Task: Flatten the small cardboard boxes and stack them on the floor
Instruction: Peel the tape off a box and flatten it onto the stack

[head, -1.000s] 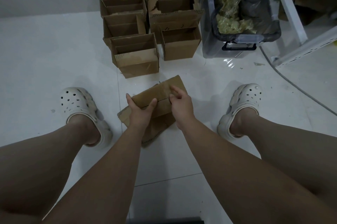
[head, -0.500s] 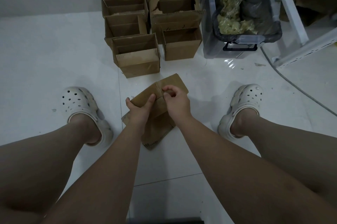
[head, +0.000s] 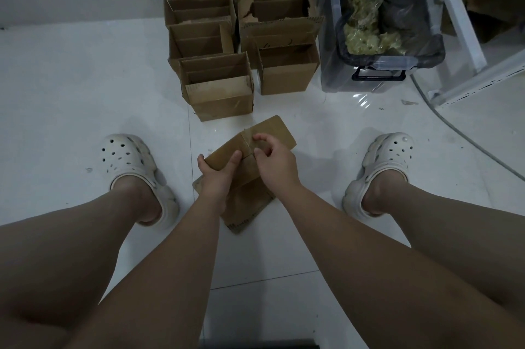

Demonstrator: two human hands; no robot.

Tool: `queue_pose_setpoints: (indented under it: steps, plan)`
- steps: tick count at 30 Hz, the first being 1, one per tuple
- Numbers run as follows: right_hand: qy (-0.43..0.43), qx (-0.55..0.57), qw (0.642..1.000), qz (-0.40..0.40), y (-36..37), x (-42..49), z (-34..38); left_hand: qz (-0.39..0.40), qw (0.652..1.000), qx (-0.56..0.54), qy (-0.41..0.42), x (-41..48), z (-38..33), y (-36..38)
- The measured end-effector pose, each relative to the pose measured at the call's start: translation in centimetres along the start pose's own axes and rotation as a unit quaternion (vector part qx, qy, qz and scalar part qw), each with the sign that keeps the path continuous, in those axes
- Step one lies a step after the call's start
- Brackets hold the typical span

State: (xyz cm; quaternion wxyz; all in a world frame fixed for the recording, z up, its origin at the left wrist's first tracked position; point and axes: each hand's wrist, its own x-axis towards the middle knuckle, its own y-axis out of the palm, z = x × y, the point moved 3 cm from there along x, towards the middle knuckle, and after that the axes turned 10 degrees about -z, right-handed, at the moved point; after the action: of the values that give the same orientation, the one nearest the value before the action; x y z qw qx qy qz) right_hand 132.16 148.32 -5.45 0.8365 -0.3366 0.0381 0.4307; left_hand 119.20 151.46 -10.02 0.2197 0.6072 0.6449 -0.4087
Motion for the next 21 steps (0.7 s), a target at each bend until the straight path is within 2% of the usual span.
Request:
queue_pose_setpoints:
  steps: [11, 17, 21]
  plan:
    - [-0.021, -0.054, 0.996, -0.064, 0.0, 0.8, -0.1, -0.041, 0.997, 0.065, 0.01, -0.8, 0.6, 0.7]
    - [-0.016, -0.047, 0.998, -0.046, 0.0, 1.5, -0.3, -0.044, 0.995, 0.088, 0.022, -0.8, 0.5, 0.9]
    - [-0.008, -0.022, 1.0, -0.002, -0.2, 1.9, -0.4, -0.045, 0.994, 0.095, 0.024, -0.8, 0.5, 0.9]
